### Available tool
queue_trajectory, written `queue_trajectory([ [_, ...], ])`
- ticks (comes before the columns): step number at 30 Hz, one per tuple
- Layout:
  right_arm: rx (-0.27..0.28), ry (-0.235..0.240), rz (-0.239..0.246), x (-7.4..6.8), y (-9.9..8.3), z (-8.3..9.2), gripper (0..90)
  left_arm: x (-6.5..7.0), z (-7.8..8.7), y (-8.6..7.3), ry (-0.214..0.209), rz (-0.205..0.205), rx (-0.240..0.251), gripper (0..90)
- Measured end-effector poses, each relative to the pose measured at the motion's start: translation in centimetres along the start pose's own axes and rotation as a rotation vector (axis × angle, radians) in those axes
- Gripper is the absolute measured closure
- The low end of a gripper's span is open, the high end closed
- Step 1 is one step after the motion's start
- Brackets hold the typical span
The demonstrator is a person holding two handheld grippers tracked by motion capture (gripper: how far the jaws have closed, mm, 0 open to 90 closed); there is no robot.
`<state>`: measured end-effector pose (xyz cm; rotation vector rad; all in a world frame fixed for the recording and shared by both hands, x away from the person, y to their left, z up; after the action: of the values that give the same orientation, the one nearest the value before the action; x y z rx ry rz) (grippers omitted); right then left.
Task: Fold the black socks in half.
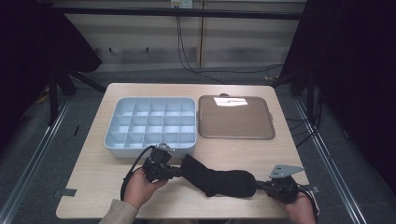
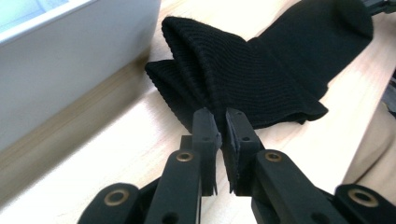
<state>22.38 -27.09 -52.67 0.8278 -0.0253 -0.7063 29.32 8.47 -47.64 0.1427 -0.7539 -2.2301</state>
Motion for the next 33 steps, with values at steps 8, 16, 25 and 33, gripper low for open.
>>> queue_trajectory([
  [8,-0.002,0.006,0.005,-0.2,0.1,-0.2,90.0,0.3,0.9,0.4,-0.018,-0.006,0.020,84.4],
  [16,-0.006,0.012,0.010,-0.4,0.4,-0.5,90.0,0.8,1.7,0.9,-0.027,-0.027,0.029,84.8],
  [25,-0.007,0.021,0.016,-0.6,0.6,-0.8,90.0,1.7,2.6,1.4,-0.040,-0.068,0.037,85.2],
  [33,-0.005,0.035,0.019,-0.8,0.7,-1.0,90.0,2.3,2.9,1.8,-0.049,-0.082,0.049,85.2],
])
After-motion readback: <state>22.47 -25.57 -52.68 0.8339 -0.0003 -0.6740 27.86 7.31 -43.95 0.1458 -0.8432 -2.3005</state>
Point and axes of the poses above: each handheld gripper's, and its own axes: z roughly backward along the jaws, y roughly out of its top, x roughly to its right, the point moved 4 cm from there along -z, roughly forward along the jaws, and after that the axes turned 13 degrees about y, right-handed, at the moved point
